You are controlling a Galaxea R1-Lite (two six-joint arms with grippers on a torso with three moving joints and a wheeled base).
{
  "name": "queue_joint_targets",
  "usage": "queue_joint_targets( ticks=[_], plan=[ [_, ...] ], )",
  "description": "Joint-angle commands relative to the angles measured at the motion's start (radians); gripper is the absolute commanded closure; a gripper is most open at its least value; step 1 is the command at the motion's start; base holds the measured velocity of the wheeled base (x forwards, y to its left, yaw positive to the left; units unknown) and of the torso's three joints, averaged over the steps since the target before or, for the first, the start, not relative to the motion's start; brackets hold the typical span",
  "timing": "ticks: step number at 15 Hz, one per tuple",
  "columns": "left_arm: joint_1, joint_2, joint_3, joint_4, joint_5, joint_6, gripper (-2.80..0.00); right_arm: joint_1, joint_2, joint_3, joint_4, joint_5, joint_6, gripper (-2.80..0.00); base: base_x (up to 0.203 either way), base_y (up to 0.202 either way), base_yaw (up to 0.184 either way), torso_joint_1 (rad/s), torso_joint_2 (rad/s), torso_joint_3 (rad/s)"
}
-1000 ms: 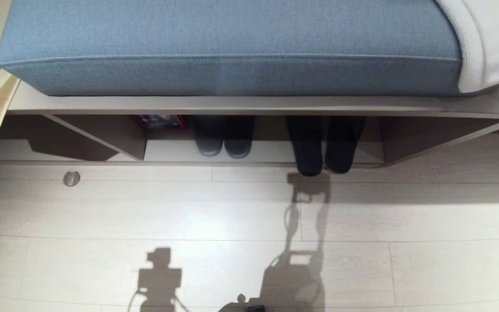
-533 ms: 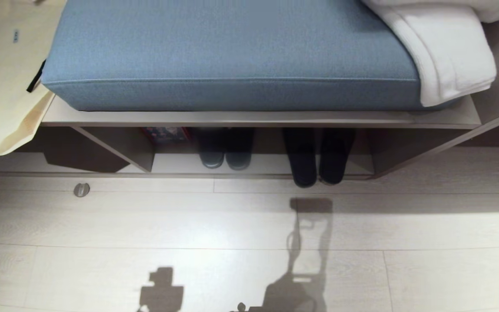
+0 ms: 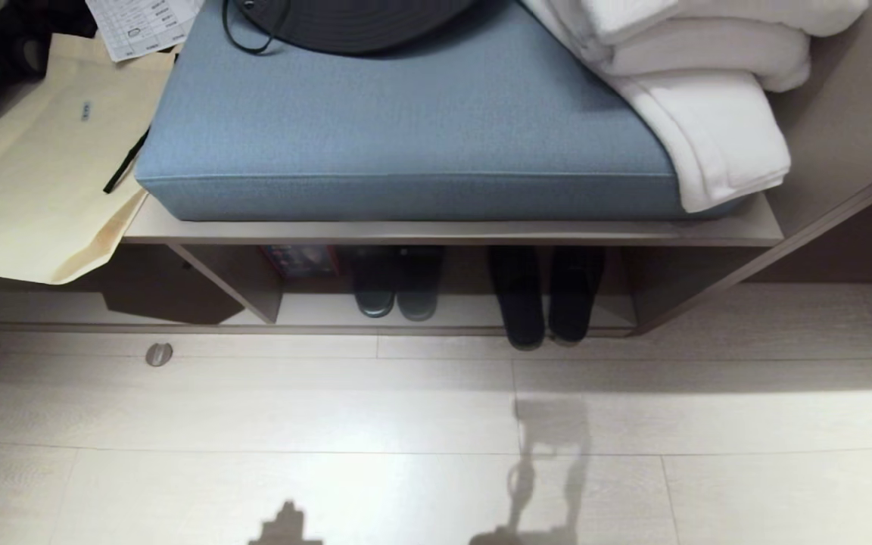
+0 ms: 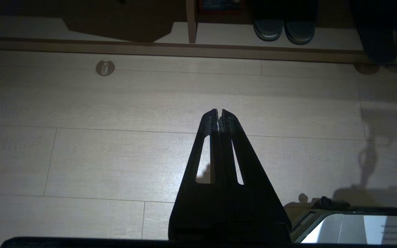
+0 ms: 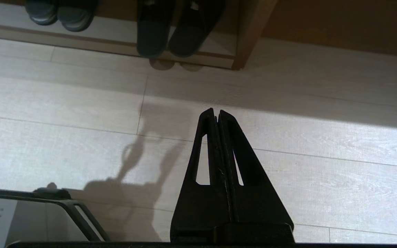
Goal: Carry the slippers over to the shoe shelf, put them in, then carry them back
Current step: Pick up the slippers in the shoe cabinet
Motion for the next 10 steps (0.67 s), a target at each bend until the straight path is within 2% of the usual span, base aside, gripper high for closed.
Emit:
queue_joint_targets(
  ticks=[1, 10],
  plan=[
    [0.000, 0.000, 0.000, 0.000, 0.000, -0.001, 0.00, 0.000, 0.002, 0.000, -0.001, 0.000, -0.001, 0.00, 0.000, 0.000, 0.000, 0.005, 0.00, 0.205],
    [0.000, 0.002, 0.000, 0.000, 0.000, -0.001, 0.00, 0.000, 0.002, 0.000, -0.001, 0.000, -0.001, 0.00, 0.000, 0.000, 0.000, 0.001, 0.00, 0.200]
  ],
)
